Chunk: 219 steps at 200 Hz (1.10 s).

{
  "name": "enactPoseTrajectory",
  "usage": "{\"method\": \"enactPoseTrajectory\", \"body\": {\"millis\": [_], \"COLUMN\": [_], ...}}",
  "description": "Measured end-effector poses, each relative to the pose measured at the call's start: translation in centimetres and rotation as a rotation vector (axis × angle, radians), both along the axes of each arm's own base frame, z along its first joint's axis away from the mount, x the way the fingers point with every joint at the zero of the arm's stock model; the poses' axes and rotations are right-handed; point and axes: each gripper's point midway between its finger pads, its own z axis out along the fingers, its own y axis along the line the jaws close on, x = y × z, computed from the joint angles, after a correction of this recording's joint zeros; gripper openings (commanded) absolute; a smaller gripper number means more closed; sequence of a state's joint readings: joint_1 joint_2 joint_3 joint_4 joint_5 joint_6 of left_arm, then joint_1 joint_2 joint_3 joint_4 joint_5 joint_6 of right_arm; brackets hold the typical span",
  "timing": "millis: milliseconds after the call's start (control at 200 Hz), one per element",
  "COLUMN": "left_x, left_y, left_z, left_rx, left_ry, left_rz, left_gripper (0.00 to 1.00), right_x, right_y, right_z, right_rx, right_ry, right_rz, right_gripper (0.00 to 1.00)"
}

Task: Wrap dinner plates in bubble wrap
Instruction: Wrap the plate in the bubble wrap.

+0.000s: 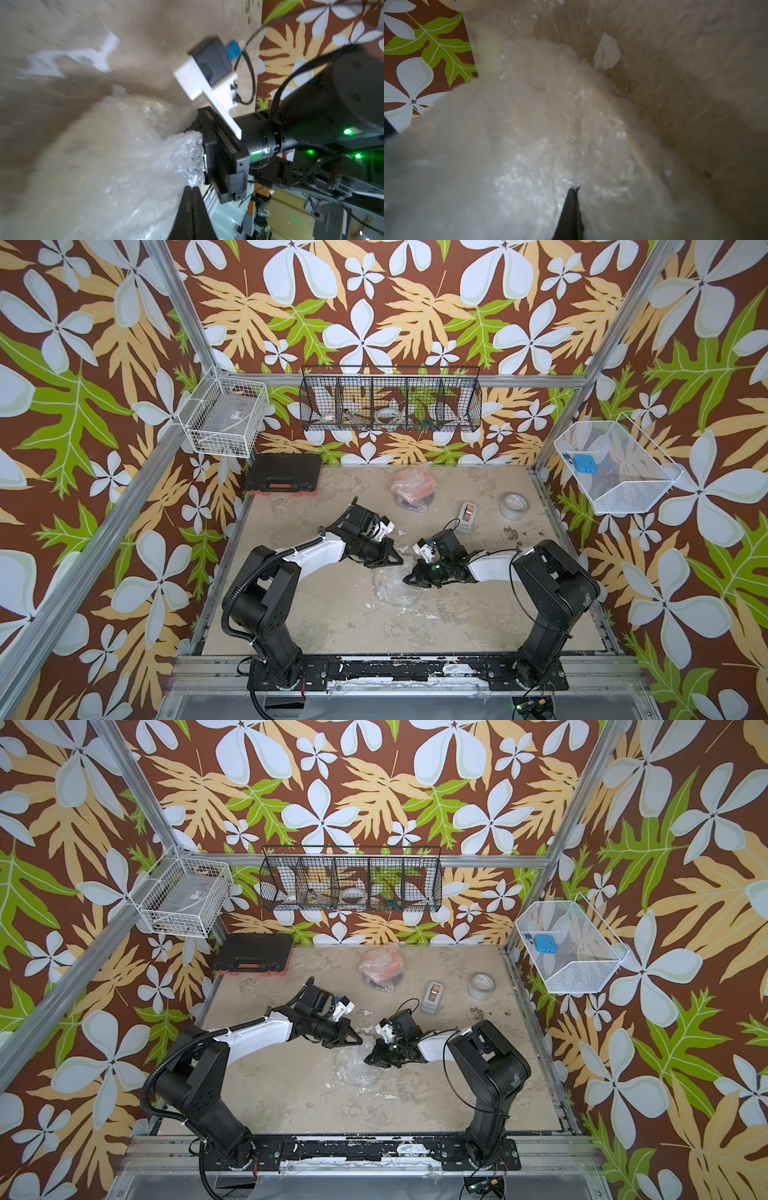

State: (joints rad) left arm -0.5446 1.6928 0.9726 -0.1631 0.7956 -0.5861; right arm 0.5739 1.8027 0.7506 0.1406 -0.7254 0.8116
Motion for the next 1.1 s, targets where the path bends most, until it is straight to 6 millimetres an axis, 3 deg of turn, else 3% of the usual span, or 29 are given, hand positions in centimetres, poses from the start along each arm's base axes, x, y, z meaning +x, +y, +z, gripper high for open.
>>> {"method": "enactPoseTrajectory", "body": {"millis": [180, 385, 505, 591, 736, 836, 961, 1096], "left_x": [-3.3, -4.5, -5.0, -5.1, -5.2, -5.2, -5.3, -5.3], "left_y": [-1.2, -0.7, -0.7, -0.4, 0.0, 0.0, 0.1, 0.2], "left_z": [-3.6, -7.0, -8.1, -8.3, -8.1, -8.1, -8.0, -7.9], "left_rx": [-0.010, -0.003, -0.005, -0.027, -0.064, -0.069, -0.067, -0.058], "left_ry": [0.101, 0.159, 0.165, 0.164, 0.144, 0.137, 0.126, 0.120], "left_rz": [-0.016, -0.017, -0.056, -0.073, -0.101, -0.110, -0.114, -0.108], "left_gripper": [0.00, 0.00, 0.00, 0.00, 0.00, 0.00, 0.00, 0.00], "right_x": [-0.5, -0.3, 0.0, 0.8, 3.0, 2.3, -0.3, -1.0], "right_y": [0.1, 0.2, -0.6, -1.5, -3.1, -1.9, 0.9, 2.2], "right_z": [-0.1, 0.3, 0.9, 2.4, 6.1, 7.2, 6.9, 6.6], "right_rx": [0.005, -0.001, -0.076, -0.151, -0.232, -0.147, -0.017, 0.042], "right_ry": [0.022, 0.016, 0.009, -0.028, -0.156, -0.161, -0.072, -0.050], "right_rz": [0.002, 0.000, -0.030, -0.057, -0.113, -0.079, 0.013, 0.066], "right_gripper": [0.00, 0.00, 0.14, 0.18, 0.17, 0.15, 0.14, 0.11]}}
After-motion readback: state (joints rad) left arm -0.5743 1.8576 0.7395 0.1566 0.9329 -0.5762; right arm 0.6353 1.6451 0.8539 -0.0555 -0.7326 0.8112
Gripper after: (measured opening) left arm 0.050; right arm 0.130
